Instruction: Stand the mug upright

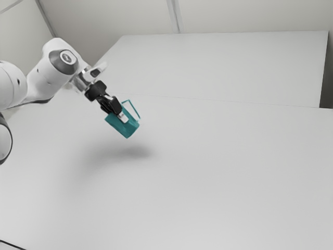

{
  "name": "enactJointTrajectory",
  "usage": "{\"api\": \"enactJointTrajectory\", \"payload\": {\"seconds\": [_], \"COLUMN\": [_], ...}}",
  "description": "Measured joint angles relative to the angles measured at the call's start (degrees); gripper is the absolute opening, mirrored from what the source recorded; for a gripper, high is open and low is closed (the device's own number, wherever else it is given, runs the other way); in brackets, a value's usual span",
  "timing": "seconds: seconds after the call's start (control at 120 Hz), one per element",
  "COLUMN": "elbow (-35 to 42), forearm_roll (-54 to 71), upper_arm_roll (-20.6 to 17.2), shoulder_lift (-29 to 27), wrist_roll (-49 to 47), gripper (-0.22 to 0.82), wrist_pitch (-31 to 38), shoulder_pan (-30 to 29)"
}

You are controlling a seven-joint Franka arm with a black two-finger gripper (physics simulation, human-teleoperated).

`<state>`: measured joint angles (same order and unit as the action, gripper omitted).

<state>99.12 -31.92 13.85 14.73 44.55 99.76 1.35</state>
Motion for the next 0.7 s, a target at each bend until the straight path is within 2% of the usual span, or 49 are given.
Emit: {"api": "enactJointTrajectory", "payload": {"seconds": [0.15,0.283,0.475,0.7], "elbow": [-0.5,1.7,5.0,6.6], "forearm_roll": [17.9,27.3,31.7,32.5], "upper_arm_roll": [-1.7,-2.4,-2.6,-2.6], "shoulder_lift": [0.2,1.4,4.1,4.9], "wrist_roll": [-4.0,-8.5,-15.2,-21.2], "gripper": [-0.17,-0.17,-0.18,-0.17], "wrist_pitch": [6.0,12.7,19.7,23.2], "shoulder_pan": [2.3,3.2,3.4,3.4]}}
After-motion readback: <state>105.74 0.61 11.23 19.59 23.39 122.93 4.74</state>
